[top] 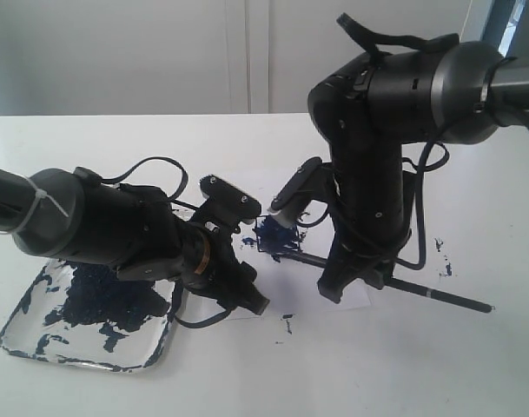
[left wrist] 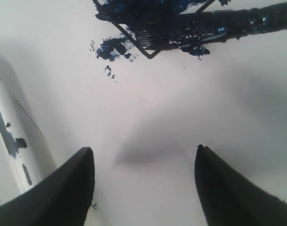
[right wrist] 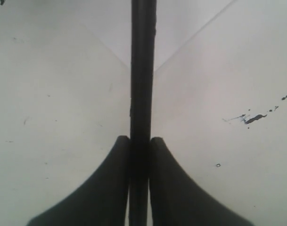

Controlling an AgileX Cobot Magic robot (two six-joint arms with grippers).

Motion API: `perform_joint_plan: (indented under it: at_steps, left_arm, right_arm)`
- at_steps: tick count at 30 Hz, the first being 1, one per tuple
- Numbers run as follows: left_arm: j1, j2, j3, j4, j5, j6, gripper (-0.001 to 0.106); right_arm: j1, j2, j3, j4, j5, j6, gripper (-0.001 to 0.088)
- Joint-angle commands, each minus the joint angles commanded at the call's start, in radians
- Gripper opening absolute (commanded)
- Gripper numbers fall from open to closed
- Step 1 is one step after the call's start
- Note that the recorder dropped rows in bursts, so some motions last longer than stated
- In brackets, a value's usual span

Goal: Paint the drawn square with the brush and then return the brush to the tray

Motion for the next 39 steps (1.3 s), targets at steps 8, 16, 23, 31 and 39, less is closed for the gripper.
perform_joint_plan:
  at_steps: [8, 16, 23, 31, 39]
  left_arm:
    - [0.000, 0.000, 0.000, 0.000, 0.002, 0.000, 0.065]
    - [0.000, 0.000, 0.000, 0.000, 0.002, 0.000, 0.063]
    - [0.000, 0.000, 0.000, 0.000, -0.002, 0.002, 0.063]
    - [0.000, 0.000, 0.000, 0.000, -0.006, 0.002, 0.063]
    - [0.000, 0.000, 0.000, 0.000, -0.006, 0.002, 0.063]
  right_arm:
    - [0.000, 0.000, 0.020, -0.053, 0.000, 0.026, 0.0000]
    - [-0.002, 0.000, 0.051, -0.122, 0.000, 0.071, 0.0000]
    - [-0.002, 0.000, 0.051, -0.064, 0.000, 0.050, 0.0000]
    - [-0.002, 0.000, 0.051, -0.002, 0.000, 0.022, 0.0000]
    - [-0.002, 0.000, 0.051, -0.022, 0.000, 0.018, 0.0000]
